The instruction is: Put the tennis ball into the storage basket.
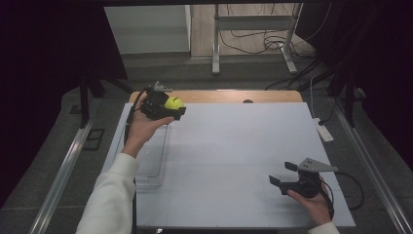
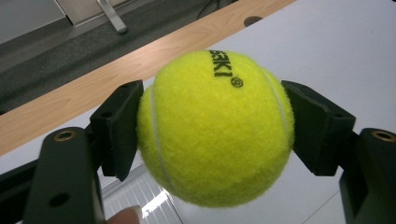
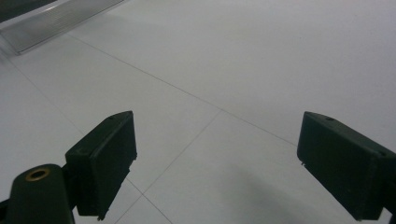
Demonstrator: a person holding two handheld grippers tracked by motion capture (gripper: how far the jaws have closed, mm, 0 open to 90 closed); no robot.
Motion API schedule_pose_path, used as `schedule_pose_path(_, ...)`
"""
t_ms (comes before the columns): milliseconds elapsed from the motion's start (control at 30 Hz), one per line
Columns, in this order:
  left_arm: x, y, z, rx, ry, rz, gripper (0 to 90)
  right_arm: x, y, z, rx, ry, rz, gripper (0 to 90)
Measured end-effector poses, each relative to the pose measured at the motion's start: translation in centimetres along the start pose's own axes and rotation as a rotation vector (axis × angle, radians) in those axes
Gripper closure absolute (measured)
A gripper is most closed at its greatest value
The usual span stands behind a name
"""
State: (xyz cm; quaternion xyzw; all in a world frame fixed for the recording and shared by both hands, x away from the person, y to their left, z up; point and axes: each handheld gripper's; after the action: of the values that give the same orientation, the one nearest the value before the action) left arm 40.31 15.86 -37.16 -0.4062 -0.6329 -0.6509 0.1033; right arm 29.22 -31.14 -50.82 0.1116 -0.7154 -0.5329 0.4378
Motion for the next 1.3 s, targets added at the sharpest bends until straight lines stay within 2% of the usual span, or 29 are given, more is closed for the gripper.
schedule_pose_path(567,0.4,-0.1,0.9,0.013,0.026,-0.009,26.7,0.0,0.0,0.0,0.002,-0.001,0.001,12.3)
schedule_pose_path(1300,1.1,-0.5,2.6,0.044,0.063,-0.012,26.7,0.0,0.0,0.0,0.004,-0.001,-0.004,12.3)
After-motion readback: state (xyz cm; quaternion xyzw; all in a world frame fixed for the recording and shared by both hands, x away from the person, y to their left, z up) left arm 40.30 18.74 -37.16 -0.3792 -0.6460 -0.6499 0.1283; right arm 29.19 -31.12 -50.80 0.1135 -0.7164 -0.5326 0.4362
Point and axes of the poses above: each handheld gripper's, and its own axes: x roughly backward along the jaws, y roughly out of its top, z roughly to its left, and after that the axes turned 11 degrees about x, right-handed
